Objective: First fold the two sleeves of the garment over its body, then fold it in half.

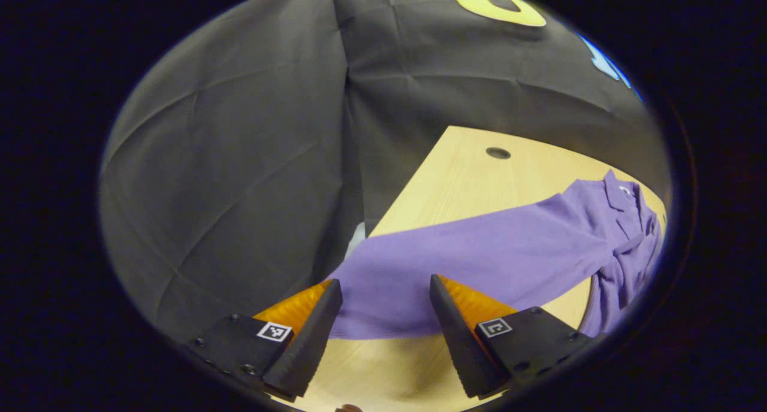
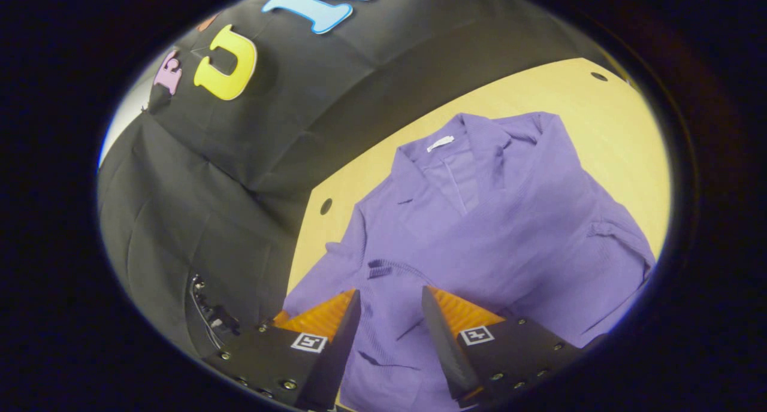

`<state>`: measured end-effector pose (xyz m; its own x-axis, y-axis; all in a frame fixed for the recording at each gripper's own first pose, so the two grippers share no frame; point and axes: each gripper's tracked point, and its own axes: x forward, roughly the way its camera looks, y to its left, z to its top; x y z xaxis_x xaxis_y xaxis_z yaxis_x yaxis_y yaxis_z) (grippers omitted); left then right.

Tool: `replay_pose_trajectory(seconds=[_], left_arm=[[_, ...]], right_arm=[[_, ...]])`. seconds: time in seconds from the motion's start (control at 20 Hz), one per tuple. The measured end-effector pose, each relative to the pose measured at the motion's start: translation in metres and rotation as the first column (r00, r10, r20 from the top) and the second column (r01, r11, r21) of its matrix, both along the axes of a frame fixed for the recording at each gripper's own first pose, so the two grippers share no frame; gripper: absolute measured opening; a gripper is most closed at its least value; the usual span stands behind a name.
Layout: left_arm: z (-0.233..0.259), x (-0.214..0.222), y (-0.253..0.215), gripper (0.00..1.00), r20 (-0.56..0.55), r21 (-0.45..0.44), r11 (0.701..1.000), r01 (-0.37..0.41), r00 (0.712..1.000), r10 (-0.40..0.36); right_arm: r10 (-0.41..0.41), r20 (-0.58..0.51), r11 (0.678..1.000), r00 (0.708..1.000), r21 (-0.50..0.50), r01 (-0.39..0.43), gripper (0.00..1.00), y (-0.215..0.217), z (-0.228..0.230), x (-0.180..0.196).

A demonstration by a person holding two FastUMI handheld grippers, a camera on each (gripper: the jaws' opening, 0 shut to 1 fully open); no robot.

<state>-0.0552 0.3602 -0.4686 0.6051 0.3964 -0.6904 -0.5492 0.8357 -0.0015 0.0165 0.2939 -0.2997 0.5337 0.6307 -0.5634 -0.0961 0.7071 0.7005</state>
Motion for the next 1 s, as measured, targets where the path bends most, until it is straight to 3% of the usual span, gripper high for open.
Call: replay_pose_trajectory(seconds=[0.1,0.3,0.45,0.55,0.6,0.7,0.8,0.85,1.0], left_arm=[[-0.017,-0.005,-0.004,0.97,-0.034,-0.028,0.999,-0.018,0.999,0.017],[-0.013,0.0,-0.005,0.96,0.015,-0.065,0.998,-0.014,1.0,0.015],[-0.013,0.004,-0.016,0.87,0.014,-0.065,0.998,0.003,1.0,-0.002],[-0.013,0.008,-0.018,0.67,0.015,-0.056,0.998,-0.007,1.0,0.007],[-0.009,0.014,-0.024,0.7,0.054,-0.08,0.997,-0.014,0.998,0.018],[-0.007,0.021,-0.023,0.39,0.051,-0.07,0.997,-0.029,0.998,0.032],[-0.008,0.021,-0.027,0.41,0.08,-0.093,0.995,-0.023,0.996,0.031],[-0.006,0.022,-0.026,0.12,0.079,-0.104,0.994,-0.031,0.996,0.039],[-0.008,0.026,-0.026,0.07,0.017,-0.109,0.994,-0.022,1.0,0.024]], right_arm=[[0.006,0.003,1.0,1.0,-0.01,-0.006,0.65,-0.003,-0.001,0.0],[0.017,-0.001,0.999,1.0,-0.027,-0.017,0.65,-0.006,-0.005,-0.003],[0.024,0.0,0.999,1.0,-0.033,-0.024,0.65,-0.006,-0.006,-0.006],[0.027,0.001,0.999,1.0,-0.036,-0.027,0.66,-0.007,-0.007,-0.007],[0.029,0.001,0.999,1.0,-0.039,-0.029,0.66,-0.008,-0.007,-0.007],[0.036,0.004,0.998,0.999,-0.048,-0.036,0.65,-0.01,-0.008,-0.008],[0.043,0.003,0.997,0.999,-0.059,-0.043,0.66,-0.014,-0.009,-0.01],[0.045,0.003,0.997,0.999,-0.063,-0.045,0.66,-0.014,-0.009,-0.01],[0.053,0.013,0.996,0.998,-0.075,-0.052,0.65,-0.018,-0.008,-0.011]])
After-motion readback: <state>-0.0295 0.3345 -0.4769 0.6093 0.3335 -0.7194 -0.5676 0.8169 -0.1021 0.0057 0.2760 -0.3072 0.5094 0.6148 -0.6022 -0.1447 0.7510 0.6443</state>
